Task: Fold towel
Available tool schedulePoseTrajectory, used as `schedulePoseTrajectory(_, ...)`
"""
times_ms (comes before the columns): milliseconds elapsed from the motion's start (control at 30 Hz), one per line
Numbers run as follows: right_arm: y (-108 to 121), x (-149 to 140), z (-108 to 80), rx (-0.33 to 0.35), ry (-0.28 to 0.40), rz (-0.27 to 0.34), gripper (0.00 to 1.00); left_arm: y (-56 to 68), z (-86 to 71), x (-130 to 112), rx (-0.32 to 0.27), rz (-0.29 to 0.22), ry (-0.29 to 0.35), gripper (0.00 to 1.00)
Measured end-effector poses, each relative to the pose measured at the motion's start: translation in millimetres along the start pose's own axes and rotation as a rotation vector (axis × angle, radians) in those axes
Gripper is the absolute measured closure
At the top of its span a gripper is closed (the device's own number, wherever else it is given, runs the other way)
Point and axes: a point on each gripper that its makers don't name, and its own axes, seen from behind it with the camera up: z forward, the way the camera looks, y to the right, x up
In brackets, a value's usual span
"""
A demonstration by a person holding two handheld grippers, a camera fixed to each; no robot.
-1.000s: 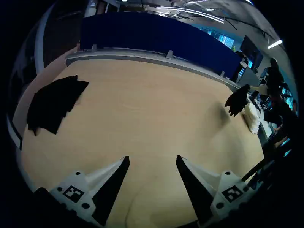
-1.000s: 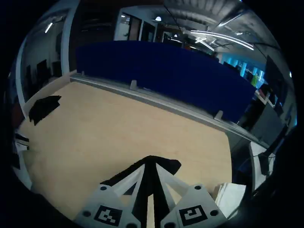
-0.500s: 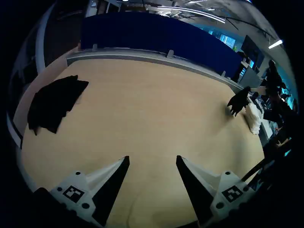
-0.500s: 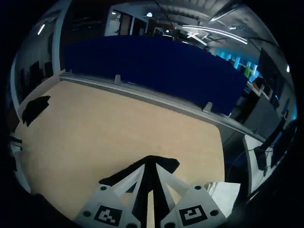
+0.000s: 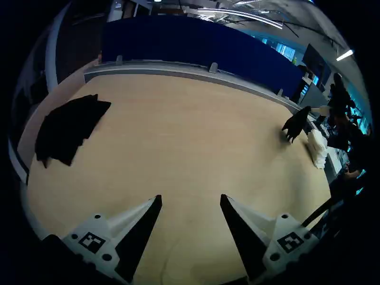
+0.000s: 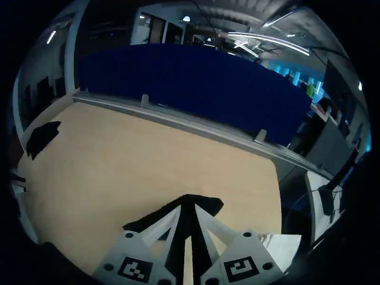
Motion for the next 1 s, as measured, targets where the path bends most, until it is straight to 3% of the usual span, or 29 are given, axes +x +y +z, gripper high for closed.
schedulePoseTrajectory(600,32,-90,-6.6,-0.040,-0.084,0.069,0.95,3.0,-1.1,-1,0.003,0.008,0.000,0.09)
schedulePoseTrajectory(1000,44,-154,-26.7,-0.074,-0.190,0.058,0.95,8.8,-2.7,-1,0.001,0.018,0.001,0.09)
